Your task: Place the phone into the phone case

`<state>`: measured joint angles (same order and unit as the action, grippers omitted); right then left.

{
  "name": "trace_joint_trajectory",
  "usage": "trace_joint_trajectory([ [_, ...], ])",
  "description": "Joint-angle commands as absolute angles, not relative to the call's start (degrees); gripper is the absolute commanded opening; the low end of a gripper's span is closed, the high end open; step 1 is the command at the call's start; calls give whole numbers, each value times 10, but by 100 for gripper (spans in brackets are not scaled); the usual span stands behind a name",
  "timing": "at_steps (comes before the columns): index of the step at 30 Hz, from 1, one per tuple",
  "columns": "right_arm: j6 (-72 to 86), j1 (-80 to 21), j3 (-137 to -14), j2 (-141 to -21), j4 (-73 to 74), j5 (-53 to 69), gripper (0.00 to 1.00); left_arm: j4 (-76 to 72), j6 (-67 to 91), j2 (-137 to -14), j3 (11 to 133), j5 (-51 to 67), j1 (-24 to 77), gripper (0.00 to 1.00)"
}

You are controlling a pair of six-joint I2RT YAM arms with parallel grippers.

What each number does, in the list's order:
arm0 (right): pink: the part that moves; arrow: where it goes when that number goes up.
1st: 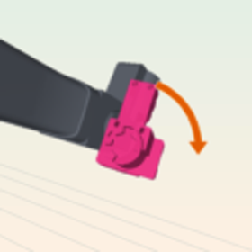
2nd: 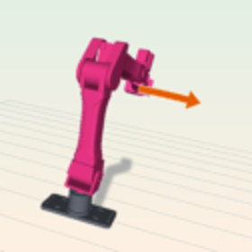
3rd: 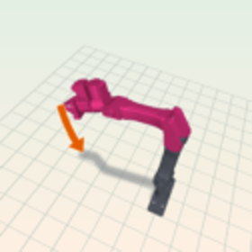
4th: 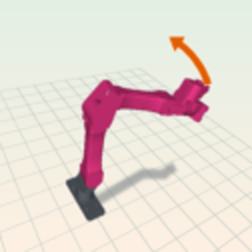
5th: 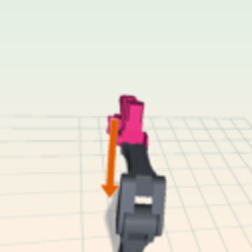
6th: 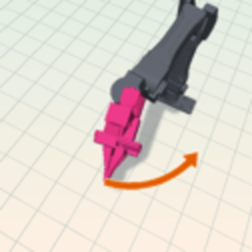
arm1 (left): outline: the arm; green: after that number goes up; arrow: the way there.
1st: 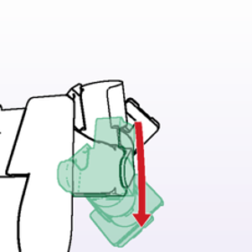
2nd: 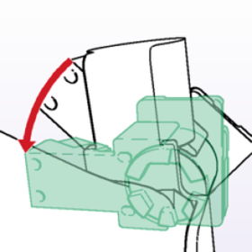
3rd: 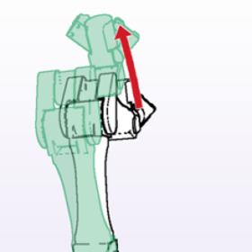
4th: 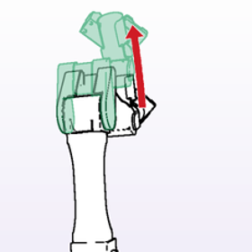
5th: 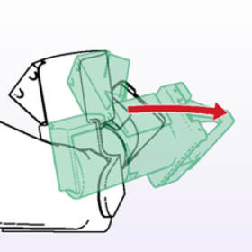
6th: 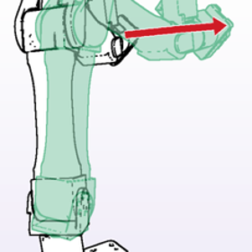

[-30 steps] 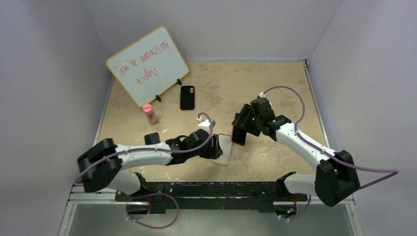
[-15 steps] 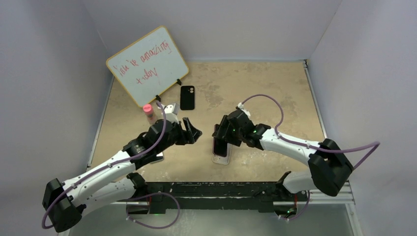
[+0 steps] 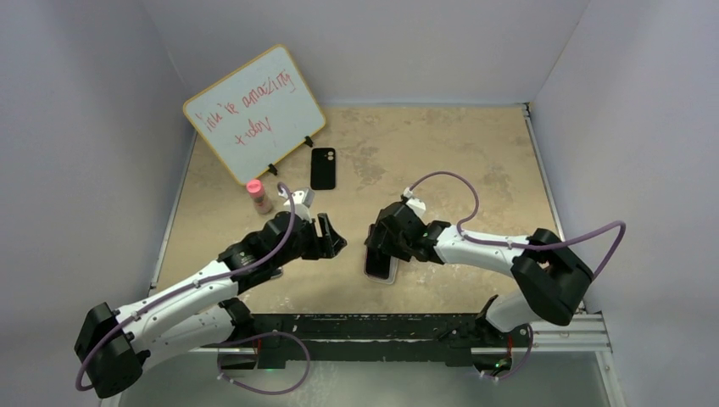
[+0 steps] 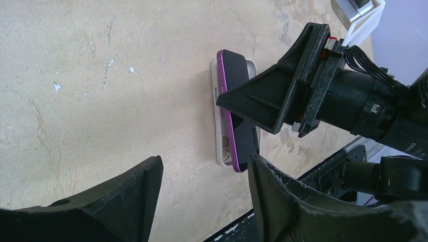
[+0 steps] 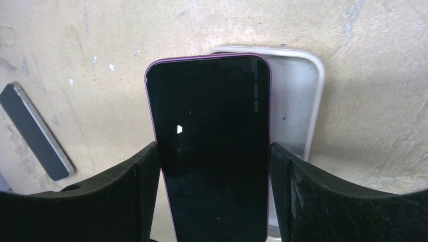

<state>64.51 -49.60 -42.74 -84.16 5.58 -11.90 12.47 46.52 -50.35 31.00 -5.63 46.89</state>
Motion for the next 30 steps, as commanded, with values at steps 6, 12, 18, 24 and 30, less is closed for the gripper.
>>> trace_joint_trajectory([
  [6, 668, -500, -410, -831, 34, -160, 46, 76, 476, -537, 291, -28, 467, 62],
  [12, 669, -500, -411, -819, 49, -164, 63, 66, 475, -561, 293, -28, 467, 61],
  [18, 669, -501, -417, -793, 73, -167, 81, 60, 473, -581, 294, -34, 467, 60],
  [24, 668, -501, -426, -777, 99, -165, 88, 57, 473, -591, 300, -33, 467, 60],
  [30, 644, -501, -424, -738, 120, -167, 80, 39, 467, -609, 303, -32, 467, 58],
])
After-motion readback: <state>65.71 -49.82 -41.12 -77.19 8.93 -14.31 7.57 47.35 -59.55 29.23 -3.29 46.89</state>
